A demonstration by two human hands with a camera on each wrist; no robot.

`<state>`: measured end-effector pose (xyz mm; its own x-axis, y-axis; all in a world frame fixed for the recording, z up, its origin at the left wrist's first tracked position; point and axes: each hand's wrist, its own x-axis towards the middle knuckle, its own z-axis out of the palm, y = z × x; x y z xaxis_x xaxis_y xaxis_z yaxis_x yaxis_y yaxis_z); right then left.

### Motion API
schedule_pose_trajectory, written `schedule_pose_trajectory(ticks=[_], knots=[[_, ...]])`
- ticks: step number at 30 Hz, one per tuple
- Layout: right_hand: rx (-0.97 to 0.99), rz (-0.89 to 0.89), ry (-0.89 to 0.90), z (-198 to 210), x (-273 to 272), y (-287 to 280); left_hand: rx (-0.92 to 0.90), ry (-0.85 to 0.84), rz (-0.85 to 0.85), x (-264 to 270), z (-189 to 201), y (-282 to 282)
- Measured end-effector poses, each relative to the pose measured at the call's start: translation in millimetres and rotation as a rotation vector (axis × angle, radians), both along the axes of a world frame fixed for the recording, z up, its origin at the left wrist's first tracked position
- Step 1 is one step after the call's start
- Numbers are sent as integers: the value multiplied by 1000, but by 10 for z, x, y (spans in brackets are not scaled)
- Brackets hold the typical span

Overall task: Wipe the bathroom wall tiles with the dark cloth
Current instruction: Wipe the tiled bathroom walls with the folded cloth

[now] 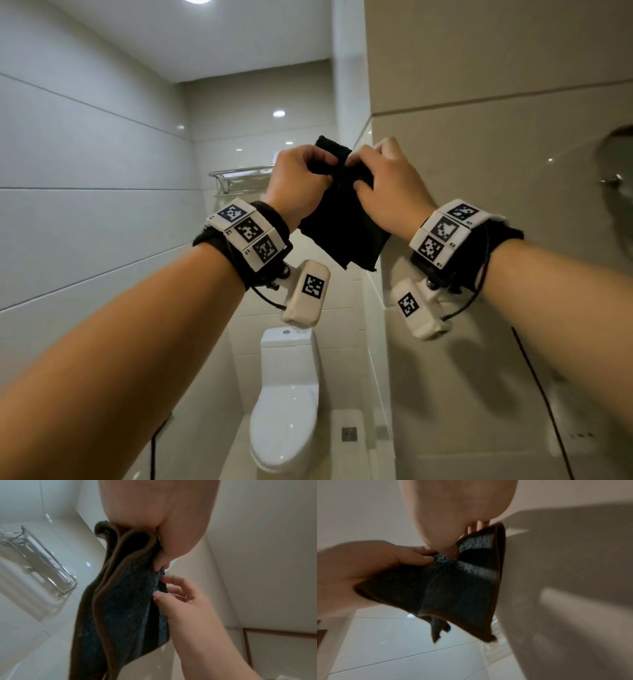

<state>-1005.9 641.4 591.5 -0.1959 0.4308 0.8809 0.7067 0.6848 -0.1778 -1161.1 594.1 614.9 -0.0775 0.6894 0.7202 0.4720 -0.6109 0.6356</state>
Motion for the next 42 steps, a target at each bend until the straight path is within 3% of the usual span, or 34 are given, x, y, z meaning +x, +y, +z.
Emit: schedule_pose_trajectory(ticks=[3,13,16,22,28,33,37,42], knots=[[89,-107,7,32,306,-35,51,-5,39,372,77,10],[326,-7,185,278,1000,-59,283,-1,30,1236,529,36],[288,-63,101,305,1080,24,260,-17,111,1317,459,228],[158,-244,-200,-4,972,241,372,346,450,1237,140,461],[219,-301,-245,-145,895,401,489,632,747,1089,11,470],[201,-402,-269,-165,836,434,656,910,842,986,-56,464],[247,-451,-245,-191,797,478,484,1034,767,891,-95,526],[250,-504,-312,-211,842,503,377,1032,751,866,-190,582]])
